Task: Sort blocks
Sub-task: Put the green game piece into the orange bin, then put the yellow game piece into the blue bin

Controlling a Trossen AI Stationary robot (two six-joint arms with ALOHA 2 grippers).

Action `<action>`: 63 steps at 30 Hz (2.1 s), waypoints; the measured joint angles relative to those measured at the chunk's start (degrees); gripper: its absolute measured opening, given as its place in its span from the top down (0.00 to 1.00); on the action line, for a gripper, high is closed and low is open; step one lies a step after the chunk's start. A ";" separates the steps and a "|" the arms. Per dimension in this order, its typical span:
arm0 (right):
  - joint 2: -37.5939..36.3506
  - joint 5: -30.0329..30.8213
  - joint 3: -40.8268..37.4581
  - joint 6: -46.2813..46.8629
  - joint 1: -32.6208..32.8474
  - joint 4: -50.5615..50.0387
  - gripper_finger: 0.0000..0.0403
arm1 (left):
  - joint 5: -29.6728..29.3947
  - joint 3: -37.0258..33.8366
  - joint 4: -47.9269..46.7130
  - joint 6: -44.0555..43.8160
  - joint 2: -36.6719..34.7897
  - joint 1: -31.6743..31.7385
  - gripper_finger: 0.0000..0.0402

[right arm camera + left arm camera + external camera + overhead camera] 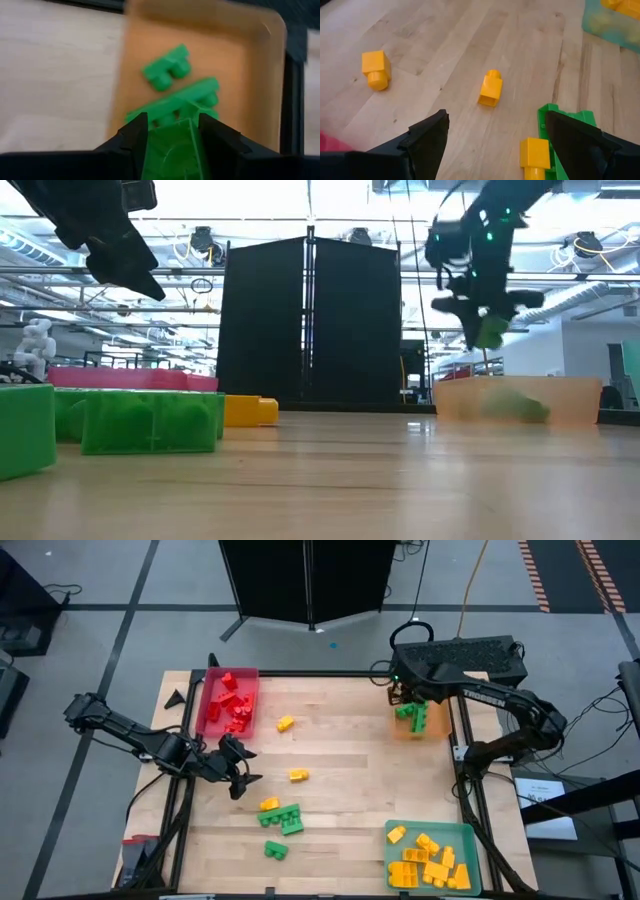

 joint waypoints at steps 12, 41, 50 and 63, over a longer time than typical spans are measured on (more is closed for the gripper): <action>2.54 1.06 -3.71 7.07 -0.90 2.67 0.46 | -0.31 0.00 0.00 -0.22 0.00 0.00 0.18; 22.76 -21.07 16.01 -42.40 30.64 49.65 0.50 | -1.76 0.00 0.00 -0.43 0.02 0.00 0.18; 32.48 -24.23 16.00 -40.49 33.48 61.59 0.43 | -1.74 0.00 -0.59 -1.89 0.02 0.00 0.18; 39.41 -24.33 16.01 -40.76 37.11 62.07 0.16 | -2.24 -0.02 -2.16 -1.87 0.02 0.00 0.18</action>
